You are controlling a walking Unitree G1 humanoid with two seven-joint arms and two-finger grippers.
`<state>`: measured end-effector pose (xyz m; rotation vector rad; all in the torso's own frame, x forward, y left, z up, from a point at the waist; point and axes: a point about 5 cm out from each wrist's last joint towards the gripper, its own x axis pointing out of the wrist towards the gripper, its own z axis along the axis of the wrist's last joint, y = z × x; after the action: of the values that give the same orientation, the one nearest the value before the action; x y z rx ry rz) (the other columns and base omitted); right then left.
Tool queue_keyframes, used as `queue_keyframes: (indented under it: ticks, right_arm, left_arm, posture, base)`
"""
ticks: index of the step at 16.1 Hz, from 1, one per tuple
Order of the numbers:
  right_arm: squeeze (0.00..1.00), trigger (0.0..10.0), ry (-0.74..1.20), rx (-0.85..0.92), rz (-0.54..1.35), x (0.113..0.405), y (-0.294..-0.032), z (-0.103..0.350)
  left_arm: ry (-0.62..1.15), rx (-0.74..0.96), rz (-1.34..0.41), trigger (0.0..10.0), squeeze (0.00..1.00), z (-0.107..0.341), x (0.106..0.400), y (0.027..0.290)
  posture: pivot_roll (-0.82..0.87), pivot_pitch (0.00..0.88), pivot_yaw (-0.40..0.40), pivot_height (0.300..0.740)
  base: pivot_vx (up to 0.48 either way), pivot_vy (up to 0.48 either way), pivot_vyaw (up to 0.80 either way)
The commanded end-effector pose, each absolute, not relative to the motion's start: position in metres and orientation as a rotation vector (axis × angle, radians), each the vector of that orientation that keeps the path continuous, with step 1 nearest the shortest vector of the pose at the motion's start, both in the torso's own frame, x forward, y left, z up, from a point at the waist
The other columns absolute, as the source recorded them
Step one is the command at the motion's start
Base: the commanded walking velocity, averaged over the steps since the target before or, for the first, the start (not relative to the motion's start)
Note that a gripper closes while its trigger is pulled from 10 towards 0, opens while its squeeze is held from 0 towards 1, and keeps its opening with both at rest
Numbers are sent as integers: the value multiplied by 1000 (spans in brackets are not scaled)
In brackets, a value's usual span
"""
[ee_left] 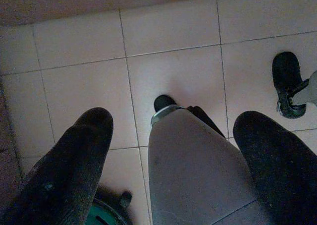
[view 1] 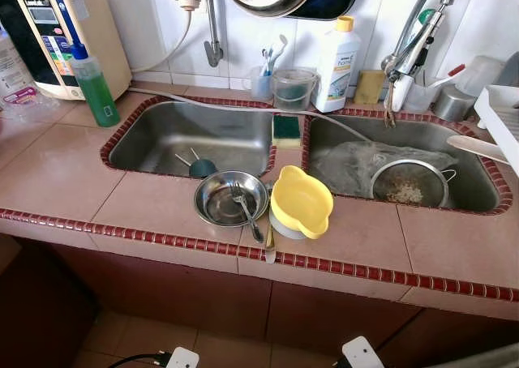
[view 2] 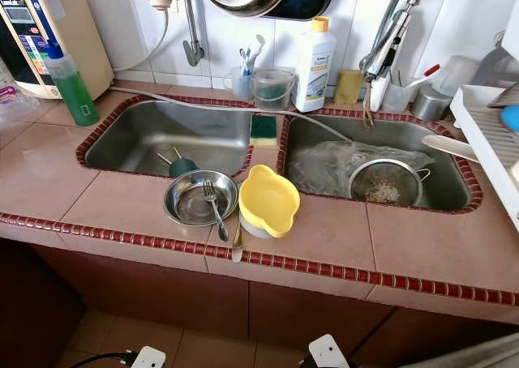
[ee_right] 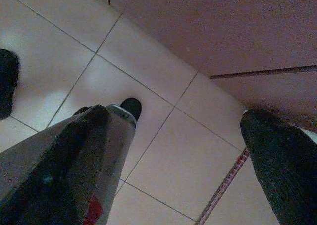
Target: Kitchen organization
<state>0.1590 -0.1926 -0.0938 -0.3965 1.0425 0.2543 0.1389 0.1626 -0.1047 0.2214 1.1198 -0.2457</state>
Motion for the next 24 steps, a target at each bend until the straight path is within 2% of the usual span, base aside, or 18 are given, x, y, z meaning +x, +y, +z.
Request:
queue_keyframes:
  ticks: [1, 9, 18, 24]
  right_arm:
    - [0, 10000, 1039, -400, 264, 159, -191, -94]
    - [0, 10000, 987, -389, 279, 174, -175, -89]
    - [0, 10000, 958, -390, 288, 182, -187, -83]
    - [0, 10000, 971, -390, 290, 175, -182, -87]
  left_arm:
    - [1132, 230, -246, 10000, 0, -106, 135, 165]
    - [1136, 257, -267, 10000, 0, -107, 130, 173]
    - [1145, 228, -294, 10000, 0, -107, 128, 168]
    - [1140, 231, -304, 10000, 0, -107, 131, 165]
  posture:
    - [-126, 0, 17, 740]
    - [-129, 0, 14, 740]
    - [-125, 0, 11, 740]
    - [-127, 0, 11, 740]
  base:
    - [0, 0, 0]
    - [0, 0, 0]
    - [0, 0, 0]
    - [-263, 0, 0]
